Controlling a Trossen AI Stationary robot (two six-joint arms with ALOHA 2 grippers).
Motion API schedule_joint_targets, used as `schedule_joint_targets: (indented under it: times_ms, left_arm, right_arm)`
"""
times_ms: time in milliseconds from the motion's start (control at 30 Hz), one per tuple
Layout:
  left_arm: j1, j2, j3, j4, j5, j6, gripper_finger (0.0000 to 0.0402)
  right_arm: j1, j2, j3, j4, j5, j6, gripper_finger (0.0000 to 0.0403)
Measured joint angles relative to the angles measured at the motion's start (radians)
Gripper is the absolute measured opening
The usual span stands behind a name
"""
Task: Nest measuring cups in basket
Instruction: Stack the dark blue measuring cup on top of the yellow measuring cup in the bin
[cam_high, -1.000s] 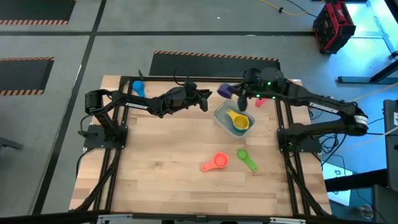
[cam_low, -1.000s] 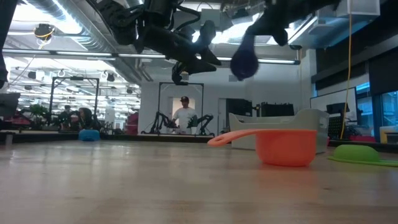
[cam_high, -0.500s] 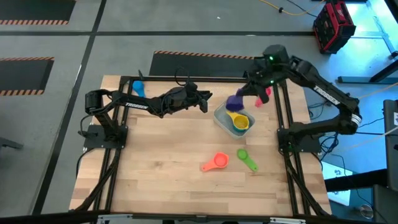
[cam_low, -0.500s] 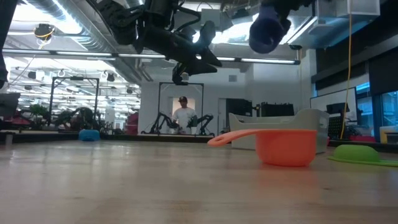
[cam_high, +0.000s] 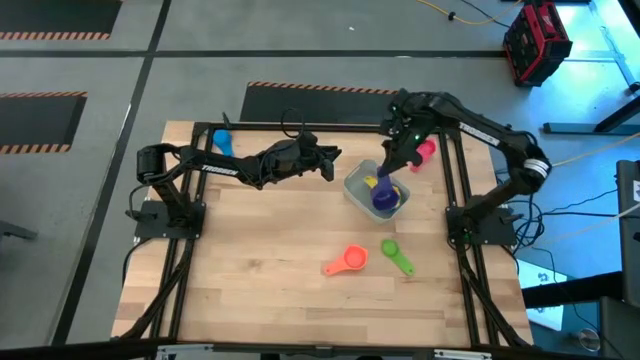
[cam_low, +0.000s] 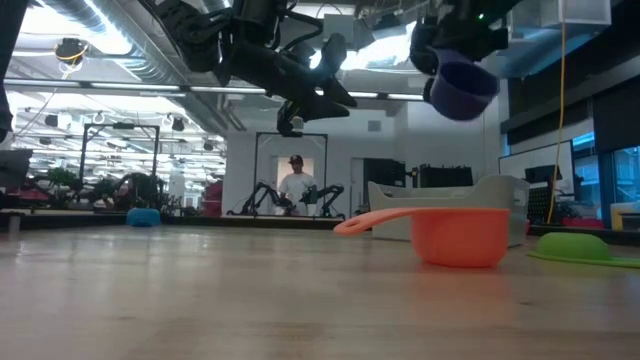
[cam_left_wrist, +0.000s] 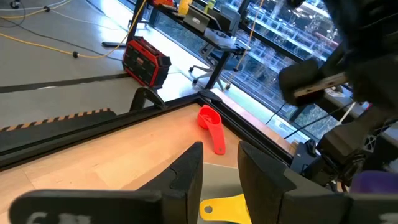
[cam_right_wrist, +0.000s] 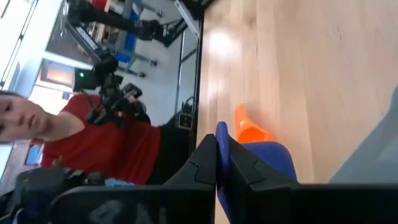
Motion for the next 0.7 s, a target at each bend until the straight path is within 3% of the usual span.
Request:
schedule_joint_targets:
  times_ms: [500,700]
  left_arm:
    - [0.000,0.000,0.000,-0.019,0.000,0.024,0.0092]
    - [0.000,0.000,0.000,-0.019,0.000,0.025,0.0092]
  right_arm:
    - [-0.086,0.165,0.000,-0.141,0.180,-0.291,0.0015]
    - [-0.100,0.209,0.000,-0.149,0.213,-0.302,0.0015]
